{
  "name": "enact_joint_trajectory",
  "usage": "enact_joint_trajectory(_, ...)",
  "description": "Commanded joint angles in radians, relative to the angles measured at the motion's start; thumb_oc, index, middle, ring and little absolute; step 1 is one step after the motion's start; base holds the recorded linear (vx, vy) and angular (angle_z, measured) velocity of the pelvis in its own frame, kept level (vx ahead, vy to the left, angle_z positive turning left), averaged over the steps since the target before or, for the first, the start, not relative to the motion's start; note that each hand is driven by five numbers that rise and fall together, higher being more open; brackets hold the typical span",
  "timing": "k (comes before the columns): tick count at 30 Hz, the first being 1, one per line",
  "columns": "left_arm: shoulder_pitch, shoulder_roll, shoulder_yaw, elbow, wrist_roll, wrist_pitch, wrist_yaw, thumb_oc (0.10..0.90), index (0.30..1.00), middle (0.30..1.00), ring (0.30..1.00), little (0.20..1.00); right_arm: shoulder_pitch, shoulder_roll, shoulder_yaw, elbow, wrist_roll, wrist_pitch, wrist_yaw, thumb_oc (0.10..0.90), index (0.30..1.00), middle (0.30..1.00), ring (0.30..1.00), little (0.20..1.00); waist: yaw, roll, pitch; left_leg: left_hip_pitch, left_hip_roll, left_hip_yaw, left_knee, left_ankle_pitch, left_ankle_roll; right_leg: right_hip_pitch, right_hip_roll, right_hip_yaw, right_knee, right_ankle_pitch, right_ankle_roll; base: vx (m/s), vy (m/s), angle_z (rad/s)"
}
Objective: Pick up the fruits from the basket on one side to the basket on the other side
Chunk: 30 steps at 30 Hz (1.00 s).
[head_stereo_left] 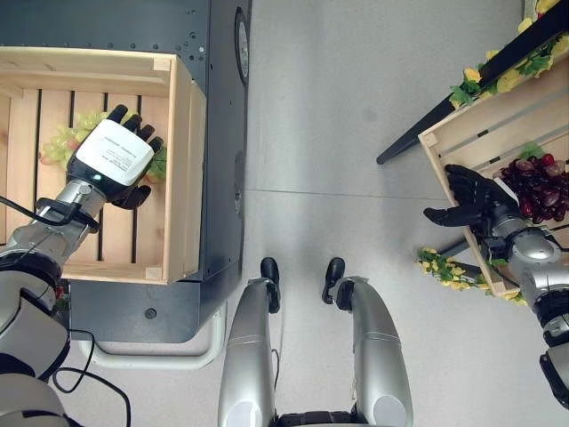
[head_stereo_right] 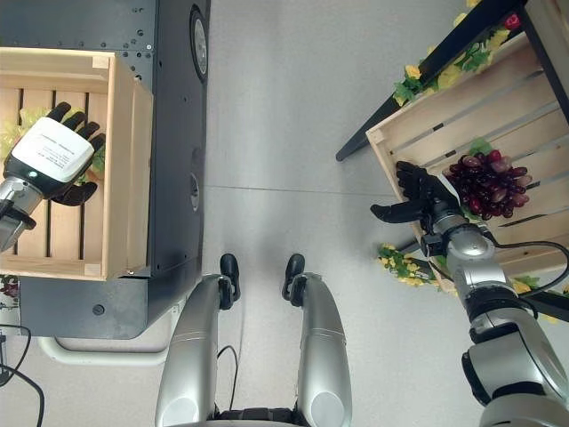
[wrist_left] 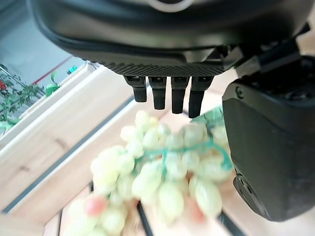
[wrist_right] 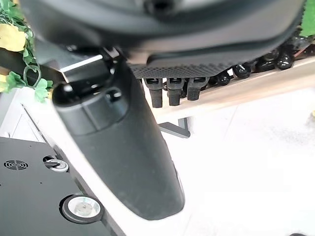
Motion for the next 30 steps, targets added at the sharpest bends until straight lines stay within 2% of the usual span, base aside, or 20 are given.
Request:
enact_joint_trajectory(1,-0.092,0.087,0.021,0.020,-0.031,0.117,0.002,0.800,0.900,0.900,0.900,0.900,-0.041,-0.076,0.031,-0.026,0.062,-0.082,0.076,0.800,0.900,0.900,0.900,0.900,0.010,0.029,-0.014,0.090,0.002,0.085,-0.118,-0.002,0.010,0.077,0.003,-0.010,-0.115,0.091,0.017,0.00,0.000,0.00)
enact_joint_trajectory(13,-0.105,0.091,0.020,0.043,-0.046,0.135,-0.022,0.800,0.900,0.900,0.900,0.900,-0.060,-0.083,0.045,-0.013,0.078,-0.076,0.095,0.800,0.900,0.900,0.900,0.900,0.014,0.035,-0.014,0.099,-0.005,0.088,-0.136,0.005,0.009,0.087,-0.003,-0.015,-0.132,0.094,0.016,0.00,0.000,0.00)
enact_joint_trajectory(18,-0.115,0.079,0.013,0.044,-0.045,0.083,0.000,0.800,0.900,0.900,0.900,0.900,-0.065,-0.072,0.047,-0.010,0.088,-0.073,0.088,0.800,0.900,0.900,0.900,0.900,0.016,0.034,-0.014,0.083,-0.005,0.085,-0.129,0.007,0.008,0.074,-0.006,-0.020,-0.124,0.094,0.014,0.00,0.000,0.00)
enact_joint_trajectory(22,-0.121,0.069,0.006,0.040,-0.037,0.079,-0.013,0.800,0.900,0.900,0.900,0.900,-0.066,-0.071,0.044,-0.014,0.095,-0.075,0.092,0.800,0.900,0.900,0.900,0.900,0.015,0.027,-0.014,0.066,-0.003,0.082,-0.125,0.008,0.009,0.061,-0.004,-0.024,-0.122,0.096,0.012,0.00,0.000,0.00)
enact_joint_trajectory(30,-0.130,0.054,-0.025,0.050,-0.069,0.130,-0.074,0.800,0.900,0.900,0.900,0.900,-0.069,-0.078,0.038,-0.035,0.164,-0.088,0.102,0.800,0.900,0.900,0.900,0.900,0.009,0.013,-0.014,0.015,0.001,0.076,-0.117,0.015,0.013,0.015,0.001,-0.033,-0.110,0.101,0.009,-0.01,0.003,0.02)
